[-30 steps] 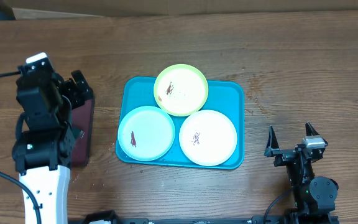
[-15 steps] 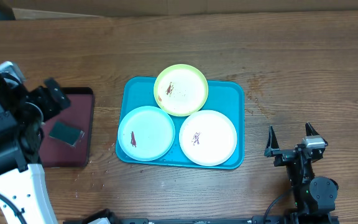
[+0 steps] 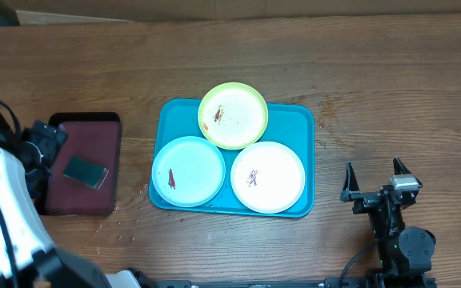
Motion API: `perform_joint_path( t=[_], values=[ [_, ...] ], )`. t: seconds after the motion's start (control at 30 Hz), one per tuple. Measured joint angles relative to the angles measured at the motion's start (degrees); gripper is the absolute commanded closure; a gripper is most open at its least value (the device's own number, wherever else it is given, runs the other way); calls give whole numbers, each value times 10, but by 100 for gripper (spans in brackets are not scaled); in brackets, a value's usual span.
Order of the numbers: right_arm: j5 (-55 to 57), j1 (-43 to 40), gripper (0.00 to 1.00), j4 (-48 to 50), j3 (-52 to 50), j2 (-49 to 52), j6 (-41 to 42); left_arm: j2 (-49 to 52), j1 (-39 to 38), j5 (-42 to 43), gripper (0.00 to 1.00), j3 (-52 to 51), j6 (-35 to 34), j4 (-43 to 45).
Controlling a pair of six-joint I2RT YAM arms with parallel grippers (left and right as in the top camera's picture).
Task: Clean dirty plates on tray and stack at the side
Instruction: 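Move the left gripper over the green sponge in the red tray, then lower the left gripper and grasp the green sponge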
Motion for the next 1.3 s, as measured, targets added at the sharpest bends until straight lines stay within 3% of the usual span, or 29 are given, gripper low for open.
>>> perform_joint_path(
  t=[0.2, 0.6, 1.07, 1.1, 1.2, 1.3],
  values=[
    [0, 0, 0, 0, 0, 0, 0, 86, 0, 24, 0, 0, -13, -36],
    [0, 0, 0, 0, 0, 0, 0, 182, 0, 25, 0, 0, -12, 31],
    [0, 0, 0, 0, 0, 0, 0, 284, 0, 20, 14, 0, -11, 91],
    [0, 0, 0, 0, 0, 0, 0, 286, 0, 18, 17, 3, -11, 89],
    [0, 0, 0, 0, 0, 0, 0, 292, 0, 12, 44, 8, -10, 88],
    [0, 0, 0, 0, 0, 0, 0, 297, 0, 7, 96, 16, -13, 88]
  ],
)
